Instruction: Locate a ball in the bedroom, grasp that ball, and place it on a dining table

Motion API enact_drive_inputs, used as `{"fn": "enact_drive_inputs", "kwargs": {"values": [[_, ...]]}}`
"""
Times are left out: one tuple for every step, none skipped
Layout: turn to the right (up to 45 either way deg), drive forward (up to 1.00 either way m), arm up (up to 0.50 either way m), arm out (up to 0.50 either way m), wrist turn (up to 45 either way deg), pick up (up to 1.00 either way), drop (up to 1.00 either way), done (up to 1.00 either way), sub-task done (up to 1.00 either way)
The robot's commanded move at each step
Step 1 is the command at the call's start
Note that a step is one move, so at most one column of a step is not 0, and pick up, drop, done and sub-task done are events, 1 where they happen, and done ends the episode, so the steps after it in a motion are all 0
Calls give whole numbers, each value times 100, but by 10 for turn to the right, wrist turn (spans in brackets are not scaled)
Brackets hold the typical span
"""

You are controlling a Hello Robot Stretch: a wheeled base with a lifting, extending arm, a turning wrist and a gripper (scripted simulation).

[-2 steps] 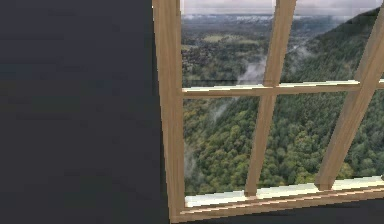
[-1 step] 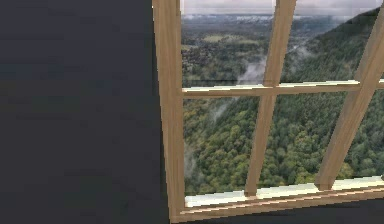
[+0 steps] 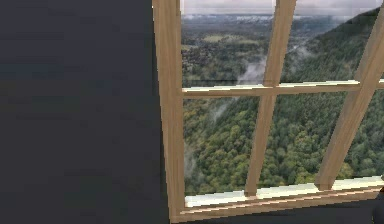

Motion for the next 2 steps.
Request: {"fn": "enact_drive_inputs", "kwargs": {"values": [[0, 0, 0, -48, 0, 0, 0, 0, 0], [-450, 0, 0, 0, 0, 0, 0, 0, 0]]}}
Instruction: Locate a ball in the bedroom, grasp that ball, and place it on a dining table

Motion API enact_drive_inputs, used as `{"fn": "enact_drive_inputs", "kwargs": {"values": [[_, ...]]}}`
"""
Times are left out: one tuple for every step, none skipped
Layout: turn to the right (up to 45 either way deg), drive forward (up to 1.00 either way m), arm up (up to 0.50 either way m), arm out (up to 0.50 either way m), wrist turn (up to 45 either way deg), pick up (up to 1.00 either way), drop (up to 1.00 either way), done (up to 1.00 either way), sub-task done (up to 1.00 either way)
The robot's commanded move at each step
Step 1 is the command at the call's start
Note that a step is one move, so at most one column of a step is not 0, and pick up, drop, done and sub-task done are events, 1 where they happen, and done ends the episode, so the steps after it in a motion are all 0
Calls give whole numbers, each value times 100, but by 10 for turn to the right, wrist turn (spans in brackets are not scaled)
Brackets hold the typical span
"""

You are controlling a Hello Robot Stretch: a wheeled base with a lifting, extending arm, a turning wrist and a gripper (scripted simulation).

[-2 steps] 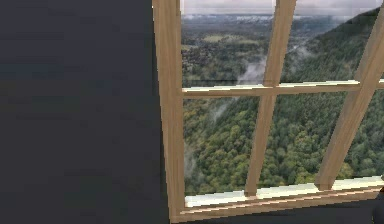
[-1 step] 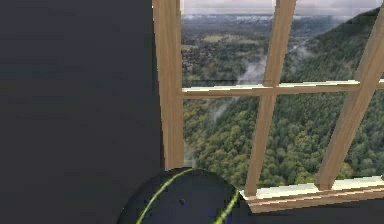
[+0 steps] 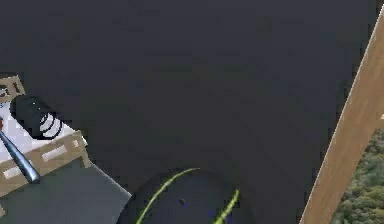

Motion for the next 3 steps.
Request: {"fn": "enact_drive_inputs", "kwargs": {"values": [[-450, 0, 0, 0, 0, 0, 0, 0, 0], [-450, 0, 0, 0, 0, 0, 0, 0, 0], [-360, 0, 0, 0, 0, 0, 0, 0, 0]]}}
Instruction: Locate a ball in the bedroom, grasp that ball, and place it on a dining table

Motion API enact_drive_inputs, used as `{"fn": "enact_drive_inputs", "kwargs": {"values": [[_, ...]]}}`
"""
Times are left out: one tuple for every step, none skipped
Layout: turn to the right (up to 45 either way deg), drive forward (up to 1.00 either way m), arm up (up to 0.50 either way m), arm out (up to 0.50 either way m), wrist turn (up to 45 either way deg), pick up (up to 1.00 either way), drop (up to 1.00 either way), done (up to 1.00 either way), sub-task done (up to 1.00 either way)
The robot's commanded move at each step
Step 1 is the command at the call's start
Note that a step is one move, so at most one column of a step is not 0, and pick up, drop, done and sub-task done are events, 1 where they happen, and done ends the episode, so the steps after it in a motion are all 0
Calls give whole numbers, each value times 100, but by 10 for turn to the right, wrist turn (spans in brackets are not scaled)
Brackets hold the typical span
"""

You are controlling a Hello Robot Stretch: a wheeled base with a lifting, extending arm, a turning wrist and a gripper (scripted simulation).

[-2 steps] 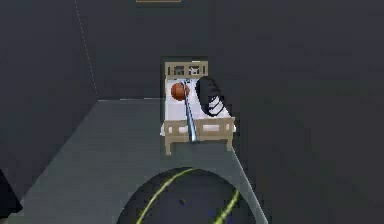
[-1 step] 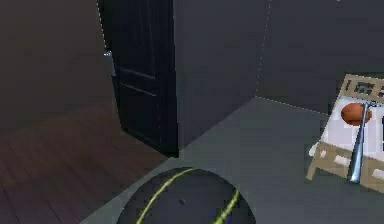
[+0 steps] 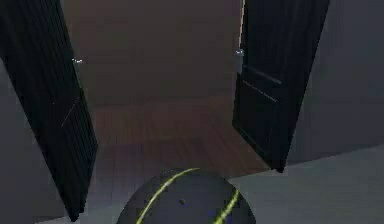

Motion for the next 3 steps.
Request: {"fn": "enact_drive_inputs", "kwargs": {"values": [[0, 100, 0, 0, 0, 0, 0, 0, 0], [-30, 0, 0, 0, 0, 0, 0, 0, 0], [-30, 0, 0, 0, 0, 0, 0, 0, 0]]}}
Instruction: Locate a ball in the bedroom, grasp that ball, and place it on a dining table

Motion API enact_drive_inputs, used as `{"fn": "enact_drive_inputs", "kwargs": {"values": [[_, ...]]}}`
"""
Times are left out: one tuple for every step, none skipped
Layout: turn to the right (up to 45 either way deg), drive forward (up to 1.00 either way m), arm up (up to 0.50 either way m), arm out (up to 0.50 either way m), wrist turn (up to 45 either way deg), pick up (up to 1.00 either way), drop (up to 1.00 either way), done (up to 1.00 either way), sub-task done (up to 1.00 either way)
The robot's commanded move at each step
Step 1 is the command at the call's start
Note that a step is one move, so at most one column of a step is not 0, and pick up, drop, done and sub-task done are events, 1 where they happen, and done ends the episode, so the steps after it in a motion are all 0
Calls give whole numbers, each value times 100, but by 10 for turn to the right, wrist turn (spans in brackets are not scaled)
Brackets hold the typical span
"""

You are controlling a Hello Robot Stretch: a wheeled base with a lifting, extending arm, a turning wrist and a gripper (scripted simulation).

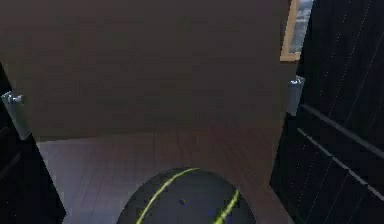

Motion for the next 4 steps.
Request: {"fn": "enact_drive_inputs", "kwargs": {"values": [[0, 100, 0, 0, 0, 0, 0, 0, 0], [0, 50, 0, 0, 0, 0, 0, 0, 0], [210, 0, 0, 0, 0, 0, 0, 0, 0], [0, 10, 0, 0, 0, 0, 0, 0, 0]]}}
